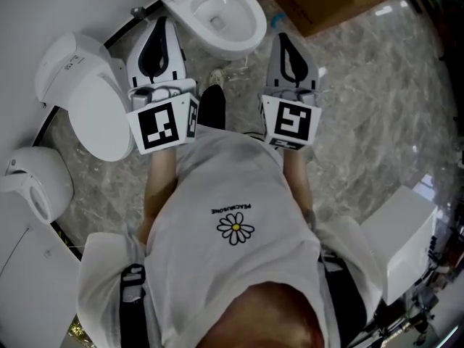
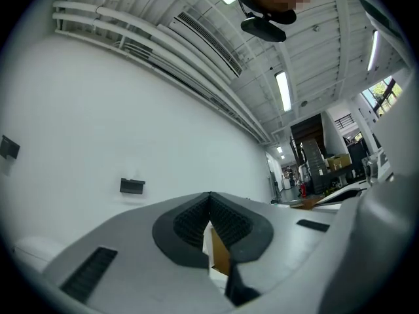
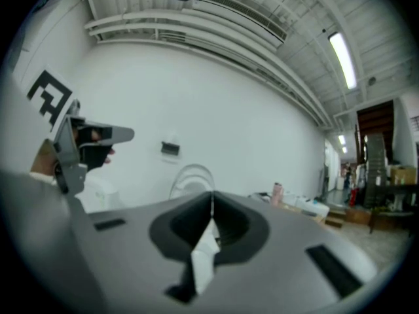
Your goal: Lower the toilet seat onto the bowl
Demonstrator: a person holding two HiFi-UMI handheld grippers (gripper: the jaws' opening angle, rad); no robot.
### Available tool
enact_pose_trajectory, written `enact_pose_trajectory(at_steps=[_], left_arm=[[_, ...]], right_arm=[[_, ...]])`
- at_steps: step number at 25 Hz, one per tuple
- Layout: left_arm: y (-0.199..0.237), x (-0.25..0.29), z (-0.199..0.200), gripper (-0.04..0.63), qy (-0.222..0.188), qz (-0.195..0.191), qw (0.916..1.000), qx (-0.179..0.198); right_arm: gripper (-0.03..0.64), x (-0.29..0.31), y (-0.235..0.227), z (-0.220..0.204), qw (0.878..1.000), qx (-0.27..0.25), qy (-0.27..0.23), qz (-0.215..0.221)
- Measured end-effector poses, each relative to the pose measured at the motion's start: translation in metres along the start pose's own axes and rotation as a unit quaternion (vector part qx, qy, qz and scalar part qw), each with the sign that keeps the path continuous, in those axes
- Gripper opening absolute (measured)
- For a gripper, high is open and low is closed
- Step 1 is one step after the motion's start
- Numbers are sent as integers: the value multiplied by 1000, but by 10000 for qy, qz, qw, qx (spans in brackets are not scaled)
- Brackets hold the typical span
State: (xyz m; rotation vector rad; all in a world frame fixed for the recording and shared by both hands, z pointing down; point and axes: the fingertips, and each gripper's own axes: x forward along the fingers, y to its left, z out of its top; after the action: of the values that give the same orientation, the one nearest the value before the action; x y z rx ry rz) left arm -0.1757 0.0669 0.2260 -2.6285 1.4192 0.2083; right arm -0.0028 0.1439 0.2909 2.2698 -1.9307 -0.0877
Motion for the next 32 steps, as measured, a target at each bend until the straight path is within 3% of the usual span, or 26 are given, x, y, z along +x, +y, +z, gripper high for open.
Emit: enact_pose_trajectory(at_steps=[11, 21, 26, 32], left_arm=[[66, 160, -5, 20, 176, 215, 9996, -95], [112, 300, -39, 20, 320, 295, 9990, -13], [112, 339, -49, 20, 395, 238, 9989, 17], [89, 340, -61, 20, 614, 340, 9975, 124]], right_arm=[[31, 160, -25, 36, 9991, -306, 298, 29], [31, 303, -51, 38, 9990, -125, 419, -133], [31, 337, -64, 41, 9988, -59, 427, -220], [31, 345, -84, 33, 9987, 135, 495, -48]])
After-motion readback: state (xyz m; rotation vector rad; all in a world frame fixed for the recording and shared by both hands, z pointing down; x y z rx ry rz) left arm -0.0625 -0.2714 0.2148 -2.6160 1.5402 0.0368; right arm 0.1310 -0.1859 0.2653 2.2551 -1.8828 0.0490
